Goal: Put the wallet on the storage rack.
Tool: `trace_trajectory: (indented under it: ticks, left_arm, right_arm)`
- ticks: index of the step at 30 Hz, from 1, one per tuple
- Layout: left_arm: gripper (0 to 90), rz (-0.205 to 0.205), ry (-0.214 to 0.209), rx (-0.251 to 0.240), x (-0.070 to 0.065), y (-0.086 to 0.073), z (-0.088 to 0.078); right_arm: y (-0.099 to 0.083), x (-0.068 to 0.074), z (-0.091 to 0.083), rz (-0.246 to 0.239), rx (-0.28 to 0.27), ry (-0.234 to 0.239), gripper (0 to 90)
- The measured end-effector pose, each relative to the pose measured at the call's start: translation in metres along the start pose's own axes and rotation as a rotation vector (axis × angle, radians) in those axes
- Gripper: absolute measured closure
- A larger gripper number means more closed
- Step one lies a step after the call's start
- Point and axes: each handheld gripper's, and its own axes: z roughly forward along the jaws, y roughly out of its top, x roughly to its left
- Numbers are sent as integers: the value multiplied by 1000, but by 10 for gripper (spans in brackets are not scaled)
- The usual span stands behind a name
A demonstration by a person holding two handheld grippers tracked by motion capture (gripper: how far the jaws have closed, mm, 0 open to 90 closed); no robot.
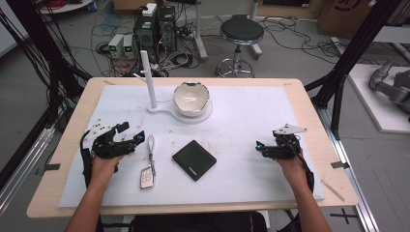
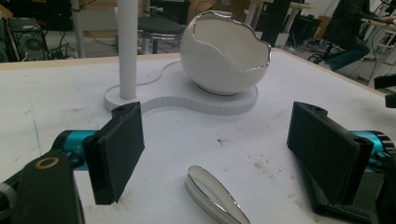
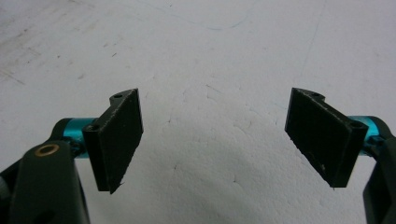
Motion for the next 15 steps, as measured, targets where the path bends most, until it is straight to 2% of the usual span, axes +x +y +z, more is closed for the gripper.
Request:
trace_trajectory:
  ticks: [10,13,15]
  left_arm:
    - [190,-8,-34,12,-3,0,5]
    - [191,2,-54,19,-7,1,7]
    - [191,19,-55,21,-12,3,9]
  right_arm:
    - [2,1,1,20,-28,2,194]
    - [4,3,-2,30,-53,4,194]
    - [4,5,-3,41,-63,24,194]
